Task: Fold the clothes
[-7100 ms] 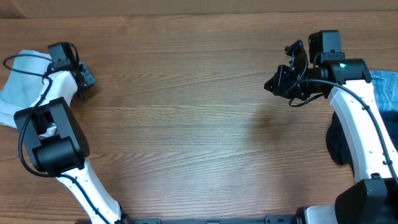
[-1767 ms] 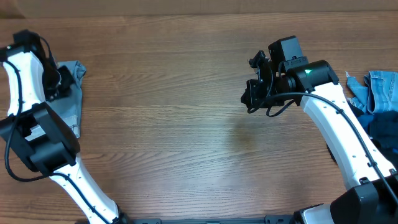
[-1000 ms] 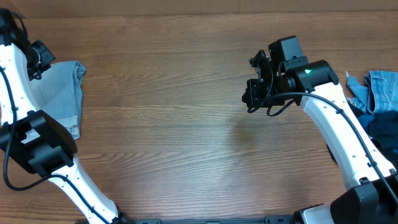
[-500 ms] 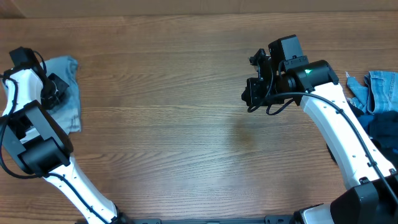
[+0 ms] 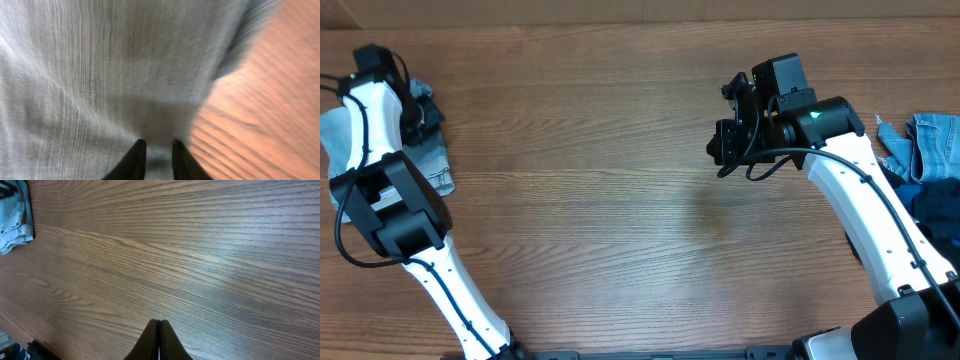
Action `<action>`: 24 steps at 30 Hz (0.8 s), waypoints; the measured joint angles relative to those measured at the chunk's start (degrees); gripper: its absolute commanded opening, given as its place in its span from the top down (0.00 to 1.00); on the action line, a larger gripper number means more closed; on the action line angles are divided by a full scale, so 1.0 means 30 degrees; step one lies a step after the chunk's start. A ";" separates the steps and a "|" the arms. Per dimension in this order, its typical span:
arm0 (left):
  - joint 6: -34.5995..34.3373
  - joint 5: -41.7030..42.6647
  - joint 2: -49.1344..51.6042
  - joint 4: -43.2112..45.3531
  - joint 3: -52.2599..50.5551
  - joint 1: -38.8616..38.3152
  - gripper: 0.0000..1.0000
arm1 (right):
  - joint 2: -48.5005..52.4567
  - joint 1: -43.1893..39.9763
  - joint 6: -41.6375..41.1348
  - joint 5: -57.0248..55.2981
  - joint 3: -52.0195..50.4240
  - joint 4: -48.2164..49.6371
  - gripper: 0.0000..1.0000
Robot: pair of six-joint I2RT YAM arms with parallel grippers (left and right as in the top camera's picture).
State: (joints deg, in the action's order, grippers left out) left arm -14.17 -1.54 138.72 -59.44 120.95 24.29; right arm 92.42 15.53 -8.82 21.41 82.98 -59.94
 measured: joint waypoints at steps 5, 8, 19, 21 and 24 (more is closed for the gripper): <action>0.0729 0.0605 0.0095 -0.1443 0.5173 0.0095 0.90 | 0.0000 0.0000 -0.0044 0.0000 0.0000 0.0073 0.96; 0.0597 -0.0277 0.0095 -0.1260 0.5632 0.0619 0.96 | 0.0000 0.0000 -0.0058 0.0000 0.0000 0.0095 0.96; -0.0146 -0.1093 0.4211 0.1668 0.5493 0.1778 0.96 | 0.0000 0.0000 -0.0058 0.0000 0.0000 -0.0051 0.96; -0.0007 -0.0896 0.4379 0.1712 0.5632 0.1778 0.96 | 0.0000 0.0000 -0.0058 0.0000 0.0000 -0.0066 0.96; 0.0998 -0.1064 0.4597 0.1734 0.5909 0.1559 0.96 | 0.0000 0.0000 -0.0058 0.0000 0.0000 -0.0255 0.96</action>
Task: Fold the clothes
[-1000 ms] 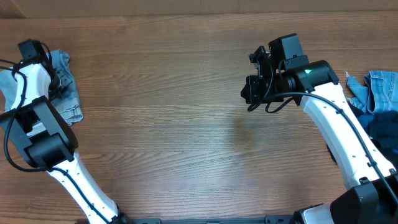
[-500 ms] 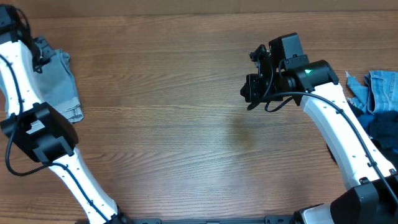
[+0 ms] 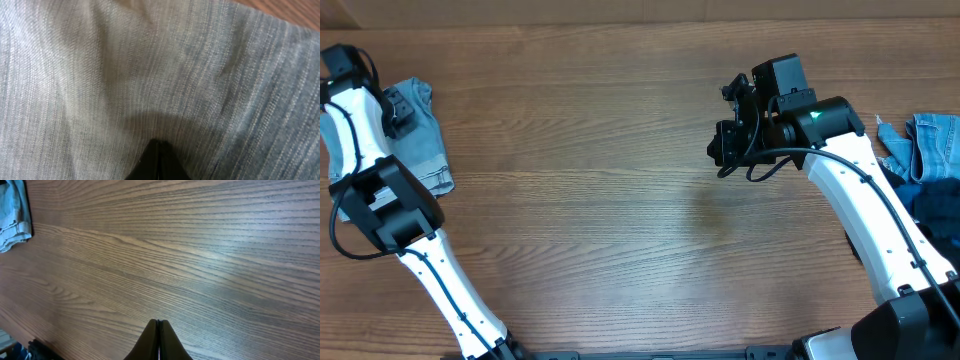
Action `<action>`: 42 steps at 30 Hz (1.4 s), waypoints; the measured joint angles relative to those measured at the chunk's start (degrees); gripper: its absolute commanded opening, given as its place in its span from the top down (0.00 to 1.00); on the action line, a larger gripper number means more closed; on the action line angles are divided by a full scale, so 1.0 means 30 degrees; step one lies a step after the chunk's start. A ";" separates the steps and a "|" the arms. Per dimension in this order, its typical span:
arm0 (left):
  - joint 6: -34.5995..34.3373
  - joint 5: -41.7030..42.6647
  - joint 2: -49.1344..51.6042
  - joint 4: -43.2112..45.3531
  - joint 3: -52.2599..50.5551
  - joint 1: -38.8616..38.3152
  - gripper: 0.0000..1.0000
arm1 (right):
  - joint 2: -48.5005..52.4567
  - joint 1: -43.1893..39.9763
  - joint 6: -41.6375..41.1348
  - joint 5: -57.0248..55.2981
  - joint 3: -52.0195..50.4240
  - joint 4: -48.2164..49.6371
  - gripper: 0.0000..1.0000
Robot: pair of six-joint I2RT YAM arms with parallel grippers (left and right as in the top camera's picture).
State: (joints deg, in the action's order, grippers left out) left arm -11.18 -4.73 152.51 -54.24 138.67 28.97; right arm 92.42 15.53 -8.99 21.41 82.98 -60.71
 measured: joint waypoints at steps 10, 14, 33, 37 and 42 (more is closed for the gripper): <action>0.2229 -0.1676 0.0321 0.0736 0.0291 -0.4656 0.96 | 0.0000 0.0000 0.0007 0.0000 0.0000 0.0051 0.96; 0.1923 -0.1406 0.0430 0.0284 0.0648 -0.4575 0.96 | 0.0000 0.0000 0.0000 0.0000 0.0000 0.0036 0.96; 0.3096 -0.0284 0.1144 -0.4401 0.3519 -0.0379 0.96 | 0.0000 0.0000 -0.0007 0.0000 0.0000 0.0226 0.96; 0.3563 -0.0663 0.0175 -0.3679 0.1443 -0.0408 0.96 | 0.0000 0.0000 0.0000 0.0000 0.0000 0.0138 0.96; 0.2273 -0.1137 0.0051 -0.4845 0.1355 -0.0219 0.96 | 0.0000 0.0000 0.0000 0.0000 0.0000 0.0051 0.96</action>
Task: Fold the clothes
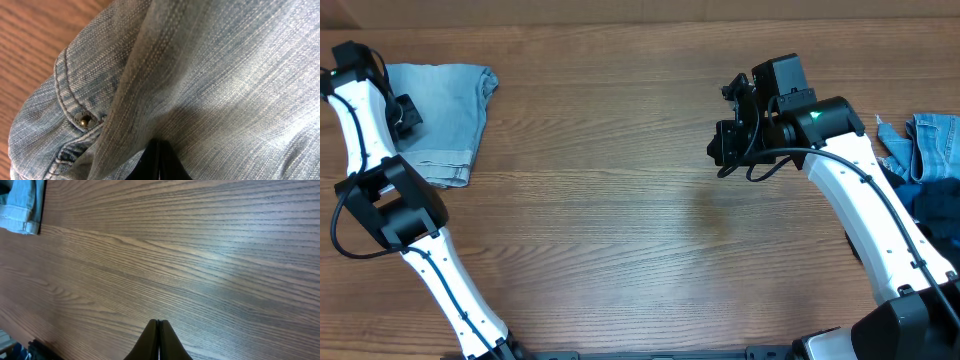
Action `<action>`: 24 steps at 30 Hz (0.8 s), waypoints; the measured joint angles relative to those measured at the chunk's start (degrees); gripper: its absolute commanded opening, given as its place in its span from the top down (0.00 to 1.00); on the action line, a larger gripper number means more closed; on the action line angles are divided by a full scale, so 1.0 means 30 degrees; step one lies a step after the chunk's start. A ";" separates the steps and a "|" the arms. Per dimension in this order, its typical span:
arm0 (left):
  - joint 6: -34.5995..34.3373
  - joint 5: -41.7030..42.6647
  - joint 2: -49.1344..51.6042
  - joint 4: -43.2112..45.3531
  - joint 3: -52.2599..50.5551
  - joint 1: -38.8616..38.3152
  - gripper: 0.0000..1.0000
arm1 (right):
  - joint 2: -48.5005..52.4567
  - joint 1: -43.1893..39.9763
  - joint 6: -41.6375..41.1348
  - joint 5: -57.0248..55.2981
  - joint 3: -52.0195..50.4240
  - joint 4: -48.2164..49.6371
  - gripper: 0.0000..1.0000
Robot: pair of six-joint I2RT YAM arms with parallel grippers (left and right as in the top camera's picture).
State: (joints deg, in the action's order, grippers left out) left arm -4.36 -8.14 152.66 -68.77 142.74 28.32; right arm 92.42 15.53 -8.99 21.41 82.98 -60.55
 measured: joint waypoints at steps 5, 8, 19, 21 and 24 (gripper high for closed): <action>-0.0299 0.0211 -0.0095 -0.0393 -0.0087 0.0532 0.96 | 0.0000 0.0000 0.0000 0.0007 0.0000 0.0029 0.96; -0.0510 0.0204 -0.0102 -0.0597 -0.0095 0.0962 0.96 | 0.0000 0.0000 0.0000 0.0000 0.0000 0.0029 0.96; -0.0597 0.1326 0.0474 -0.3818 0.3526 0.1829 0.47 | 0.0000 0.0000 0.0000 0.0291 0.0000 0.0175 0.96; -0.0561 0.2106 0.0131 -0.4896 0.5690 0.1814 0.38 | 0.0000 0.0000 0.0000 0.0444 0.0000 0.0219 0.96; -0.0685 0.2871 -0.2936 -0.6535 0.7308 0.0889 0.40 | 0.0000 -0.0036 0.0000 0.0437 0.0051 0.1093 0.96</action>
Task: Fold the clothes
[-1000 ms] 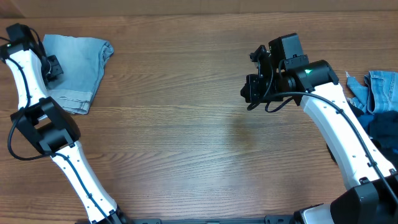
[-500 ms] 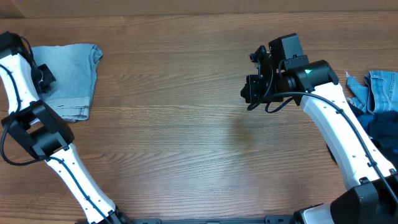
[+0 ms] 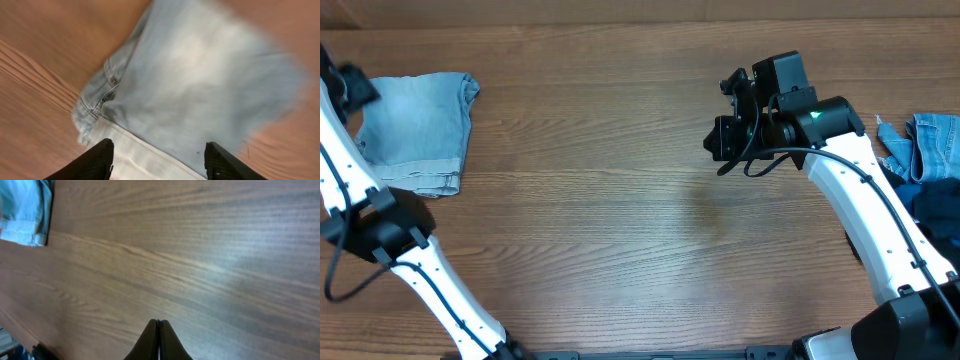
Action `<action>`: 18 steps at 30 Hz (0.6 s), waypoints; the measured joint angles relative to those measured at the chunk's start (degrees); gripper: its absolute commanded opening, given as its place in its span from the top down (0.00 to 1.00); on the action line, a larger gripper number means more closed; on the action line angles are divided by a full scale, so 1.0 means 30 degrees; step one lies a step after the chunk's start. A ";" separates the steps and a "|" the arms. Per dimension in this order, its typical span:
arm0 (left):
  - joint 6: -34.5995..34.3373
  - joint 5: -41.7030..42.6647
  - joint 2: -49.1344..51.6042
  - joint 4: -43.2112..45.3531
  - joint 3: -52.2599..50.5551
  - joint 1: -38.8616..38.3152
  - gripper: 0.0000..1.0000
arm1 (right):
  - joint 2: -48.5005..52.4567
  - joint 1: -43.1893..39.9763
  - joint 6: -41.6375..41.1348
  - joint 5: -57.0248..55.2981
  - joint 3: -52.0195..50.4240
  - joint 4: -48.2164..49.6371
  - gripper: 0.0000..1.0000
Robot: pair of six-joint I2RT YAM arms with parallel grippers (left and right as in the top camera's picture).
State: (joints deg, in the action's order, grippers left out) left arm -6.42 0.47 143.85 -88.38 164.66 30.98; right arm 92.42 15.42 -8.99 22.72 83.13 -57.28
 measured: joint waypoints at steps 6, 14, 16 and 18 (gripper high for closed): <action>0.0379 0.0102 -0.8794 -0.2237 0.1224 -0.5049 0.43 | -0.0364 -0.0255 -0.0007 -0.3585 0.4087 -0.0466 0.96; 0.1778 -0.1800 -1.2072 -0.2769 -0.1727 -1.3661 0.34 | -0.5180 -0.0780 -0.2936 -1.2196 0.5173 -0.4619 0.96; 0.1800 -0.2914 -1.4047 -0.2761 -0.3424 -1.6101 0.00 | -0.6696 -0.2455 -0.3679 -1.2888 0.5187 -0.5442 0.96; 0.1792 -0.3322 -1.6283 -0.2761 -0.5260 -1.7639 0.00 | -0.7774 -0.4401 -0.4087 -1.2611 0.5224 -0.5654 0.94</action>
State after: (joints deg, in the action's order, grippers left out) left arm -1.04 -9.50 95.00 -96.66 148.88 -21.93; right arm 69.10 2.22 -21.26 -15.11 98.80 -74.24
